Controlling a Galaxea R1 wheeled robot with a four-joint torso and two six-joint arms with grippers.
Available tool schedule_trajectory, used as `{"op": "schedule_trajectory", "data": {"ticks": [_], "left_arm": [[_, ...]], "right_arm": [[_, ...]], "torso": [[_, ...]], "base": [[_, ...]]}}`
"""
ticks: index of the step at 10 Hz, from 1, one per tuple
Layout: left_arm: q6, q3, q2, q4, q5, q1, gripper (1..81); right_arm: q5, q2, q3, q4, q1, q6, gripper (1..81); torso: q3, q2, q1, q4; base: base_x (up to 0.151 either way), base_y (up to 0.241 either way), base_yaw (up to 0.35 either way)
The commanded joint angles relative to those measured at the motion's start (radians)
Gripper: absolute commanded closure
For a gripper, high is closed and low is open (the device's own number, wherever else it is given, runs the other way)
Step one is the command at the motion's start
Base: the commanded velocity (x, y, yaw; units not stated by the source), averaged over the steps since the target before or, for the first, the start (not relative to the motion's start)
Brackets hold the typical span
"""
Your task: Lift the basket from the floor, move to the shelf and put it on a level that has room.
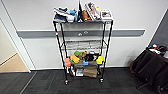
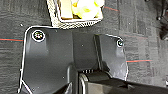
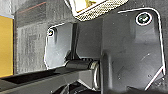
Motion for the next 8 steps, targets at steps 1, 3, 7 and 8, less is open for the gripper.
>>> {"op": "schedule_trajectory", "data": {"ticks": [1,3,7,8], "left_arm": [[-0.008,0.062,-0.070,-0.090,0.048,-0.060,1.0],[-0.008,0.059,-0.071,-0.110,0.051,-0.076,1.0],[-0.008,0.035,-0.074,-0.168,0.054,-0.111,1.0],[-0.008,0.033,-0.076,-0.184,0.054,-0.119,1.0]], "right_arm": [[-0.062,-0.073,0.104,0.011,0.040,0.001,1.0],[-0.062,-0.091,0.107,0.012,0.050,0.004,1.0],[-0.082,-0.100,0.063,0.060,0.111,0.018,1.0],[-0.105,-0.100,0.064,0.060,0.134,0.018,1.0]], "torso": [[0.000,-0.097,0.062,0.000],[-0.053,-0.166,0.106,0.000],[-0.150,-0.278,0.175,0.000],[-0.182,-0.311,0.196,0.000]], "base": [[0.000,0.000,0.000],[0.000,0.000,0.000],[0.000,0.000,0.000],[0.000,0.000,0.000]]}}
